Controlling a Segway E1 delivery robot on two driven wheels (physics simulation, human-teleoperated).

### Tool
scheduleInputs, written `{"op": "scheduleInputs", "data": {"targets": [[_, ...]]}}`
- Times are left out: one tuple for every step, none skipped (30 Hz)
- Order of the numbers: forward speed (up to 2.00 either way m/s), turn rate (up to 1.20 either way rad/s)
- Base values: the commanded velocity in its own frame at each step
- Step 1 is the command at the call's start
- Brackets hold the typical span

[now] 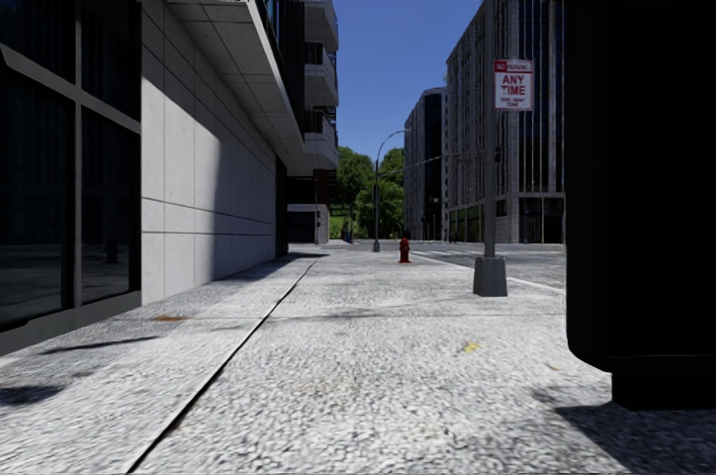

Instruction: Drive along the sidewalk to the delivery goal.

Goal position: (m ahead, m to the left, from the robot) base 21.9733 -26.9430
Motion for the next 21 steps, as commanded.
{"op": "scheduleInputs", "data": {"targets": [[2.0, 0.13], [2.0, 0.06], [2.0, 0.01], [2.0, 0.0], [2.0, 0.0], [2.0, 0.0], [2.0, 0.0], [2.0, 0.0], [2.0, 0.0], [2.0, 0.0], [2.0, 0.0], [2.0, 0.0], [2.0, 0.0], [2.0, 0.0], [2.0, 0.0], [2.0, 0.0], [2.0, 0.0], [2.0, 0.0], [2.0, 0.0], [2.0, 0.0], [2.0, 0.0]]}}
